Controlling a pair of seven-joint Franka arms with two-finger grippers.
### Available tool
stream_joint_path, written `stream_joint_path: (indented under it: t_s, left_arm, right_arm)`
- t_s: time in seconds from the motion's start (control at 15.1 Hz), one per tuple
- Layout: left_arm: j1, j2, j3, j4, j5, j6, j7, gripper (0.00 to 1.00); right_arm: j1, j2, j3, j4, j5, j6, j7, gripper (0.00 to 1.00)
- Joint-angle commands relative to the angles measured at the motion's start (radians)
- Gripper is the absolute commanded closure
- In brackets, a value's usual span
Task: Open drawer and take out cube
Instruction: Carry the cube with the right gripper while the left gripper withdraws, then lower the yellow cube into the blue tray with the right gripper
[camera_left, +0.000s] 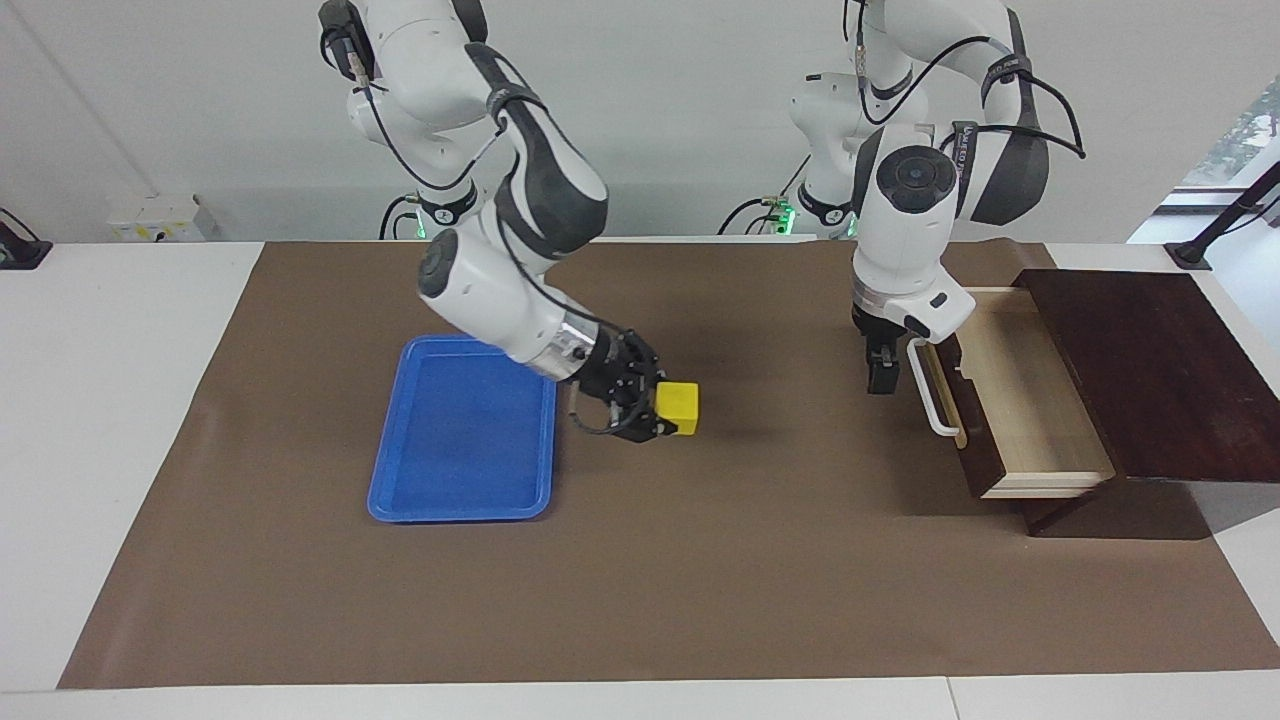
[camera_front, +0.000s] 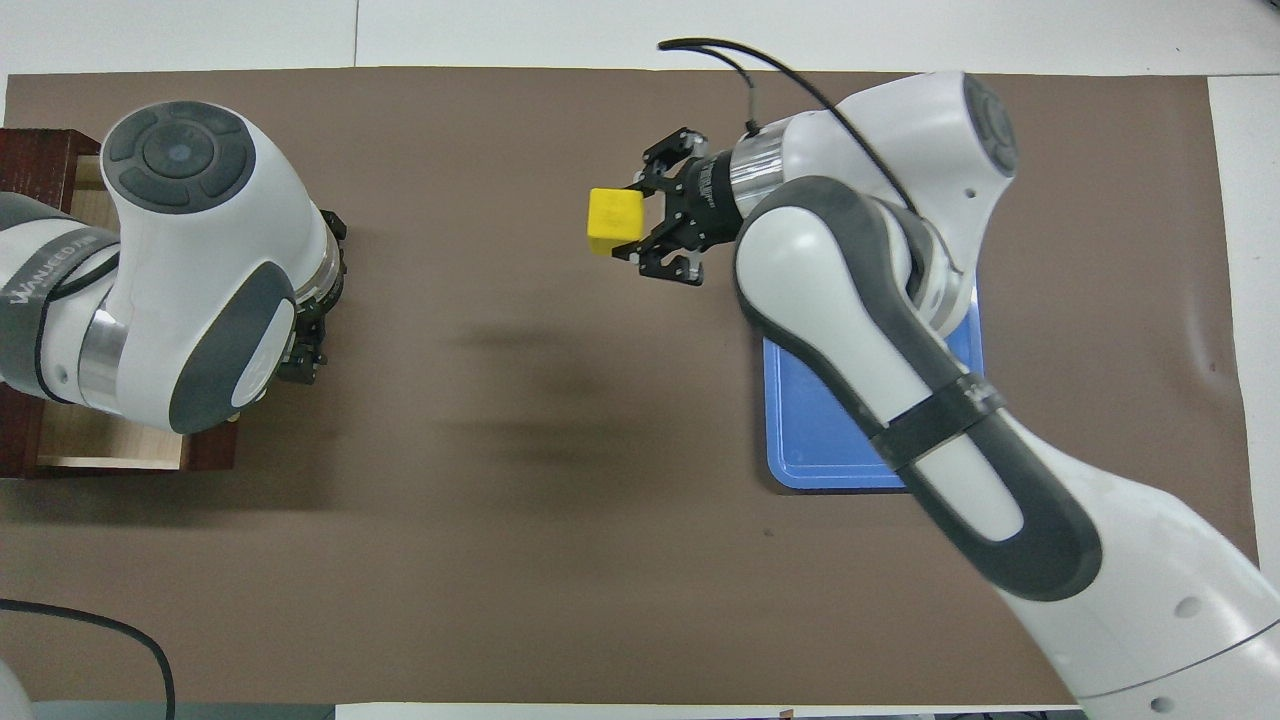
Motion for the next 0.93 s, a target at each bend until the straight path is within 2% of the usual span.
stream_joint_path:
  t_s: [0.0, 0.33, 0.6, 0.86]
  left_arm:
    - [0.041, -0.096, -0.004, -0.161, 0.086, 0.086, 0.016, 0.0]
    - [0.079, -0.115, -0.006, -0.244, 0.215, 0.129, 0.016, 0.0]
    - [0.119, -0.121, -0.004, -0.269, 0.248, 0.157, 0.094, 0.0]
    - [0.179, -0.116, -0.004, -0.261, 0.266, 0.174, 0.192, 0.0]
  right_arm:
    - [-0.118, -0.026, 0.018, -0.057, -0.011, -0.038, -0.118, 1.0]
    - [-0.247, -0.044, 0.017, -0.173, -0.003, -0.096, -0.315, 1.0]
    - [-0.36, -0.047, 0.014, -0.215, -0.011, -0.177, -0.457, 1.0]
    - [-0.429, -0.053, 0.006, -0.293, -0.023, -0.174, -0.598, 1.0]
